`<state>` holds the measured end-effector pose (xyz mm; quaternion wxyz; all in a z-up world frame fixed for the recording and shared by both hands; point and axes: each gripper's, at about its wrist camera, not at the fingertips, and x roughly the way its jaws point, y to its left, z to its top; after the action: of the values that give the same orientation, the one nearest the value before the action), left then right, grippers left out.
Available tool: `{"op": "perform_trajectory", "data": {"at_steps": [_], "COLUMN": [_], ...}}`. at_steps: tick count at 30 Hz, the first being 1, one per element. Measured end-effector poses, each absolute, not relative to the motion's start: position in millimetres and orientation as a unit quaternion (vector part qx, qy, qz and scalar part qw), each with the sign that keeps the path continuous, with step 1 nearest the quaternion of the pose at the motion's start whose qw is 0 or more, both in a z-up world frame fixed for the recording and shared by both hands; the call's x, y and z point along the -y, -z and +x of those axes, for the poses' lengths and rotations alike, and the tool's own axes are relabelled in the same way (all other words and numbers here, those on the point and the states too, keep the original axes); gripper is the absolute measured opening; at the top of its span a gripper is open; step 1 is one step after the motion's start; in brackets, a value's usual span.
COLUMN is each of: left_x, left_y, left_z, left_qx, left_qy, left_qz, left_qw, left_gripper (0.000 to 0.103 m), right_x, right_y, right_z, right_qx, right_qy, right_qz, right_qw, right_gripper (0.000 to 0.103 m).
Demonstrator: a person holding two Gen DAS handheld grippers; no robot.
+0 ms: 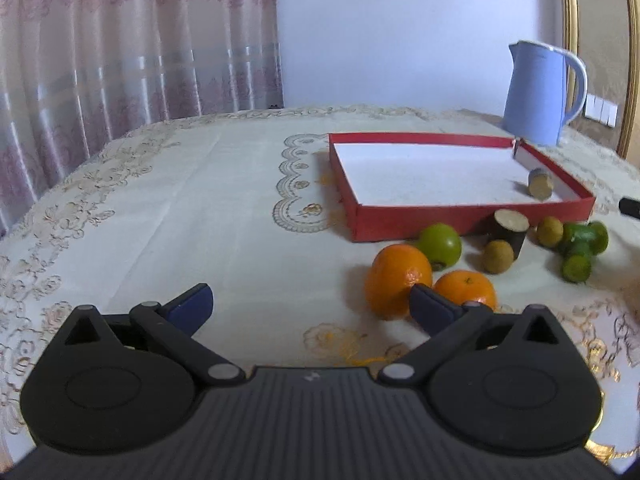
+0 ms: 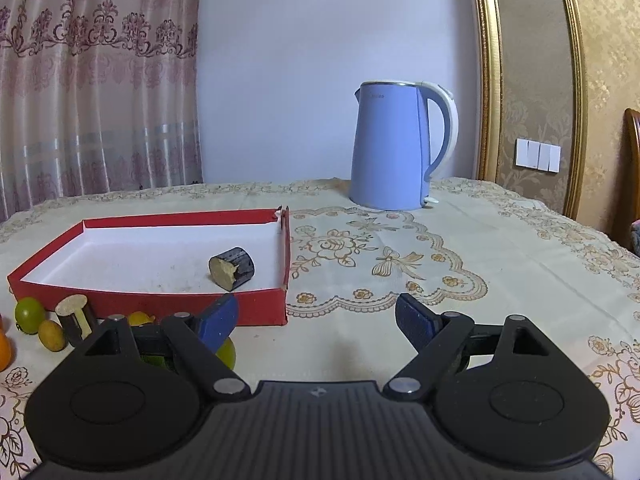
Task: Organize fruits
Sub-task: 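Lower the left gripper onto the small mandarin and close it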
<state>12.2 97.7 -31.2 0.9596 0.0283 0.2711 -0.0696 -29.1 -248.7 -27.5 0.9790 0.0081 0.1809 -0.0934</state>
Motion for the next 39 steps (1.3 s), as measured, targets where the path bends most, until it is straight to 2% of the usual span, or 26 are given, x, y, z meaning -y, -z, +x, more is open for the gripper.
{"op": "perform_trajectory", "data": {"at_steps": [12, 17, 20, 32, 33, 35, 39], "left_x": [-73, -83, -93, -82, -83, -87, -89], "left_y": [25, 23, 19, 44, 46, 48, 47], "left_z": [34, 25, 16, 32, 34, 38, 36], "left_qx": [-0.270, -0.267, -0.248, -0.295, -0.299, -0.309, -0.307], "left_qy": [0.063, 0.046, -0.008, 0.003, 0.003, 0.010, 0.021], "left_qz": [0.031, 0.021, 0.035, 0.046, 0.041, 0.022, 0.008], "left_qw": [0.960, 0.962, 0.968, 0.955, 0.953, 0.951, 0.951], "left_gripper": [0.103, 0.103, 0.103, 0.102, 0.100, 0.083, 0.076], "right_x": [249, 249, 249, 249, 249, 250, 250], "right_y": [28, 28, 28, 28, 28, 27, 27], "right_z": [-26, -25, -25, -25, -24, -24, -23], "right_qx": [-0.190, -0.194, -0.193, -0.194, -0.196, -0.198, -0.200], "right_qy": [0.099, 0.099, 0.098, 0.098, 0.098, 0.098, 0.100], "right_qz": [0.007, 0.007, 0.007, 0.007, 0.006, 0.006, 0.006], "right_qw": [0.977, 0.976, 0.976, 0.976, 0.976, 0.975, 0.975], "right_gripper": [0.087, 0.094, 0.094, 0.094, 0.094, 0.094, 0.094]}}
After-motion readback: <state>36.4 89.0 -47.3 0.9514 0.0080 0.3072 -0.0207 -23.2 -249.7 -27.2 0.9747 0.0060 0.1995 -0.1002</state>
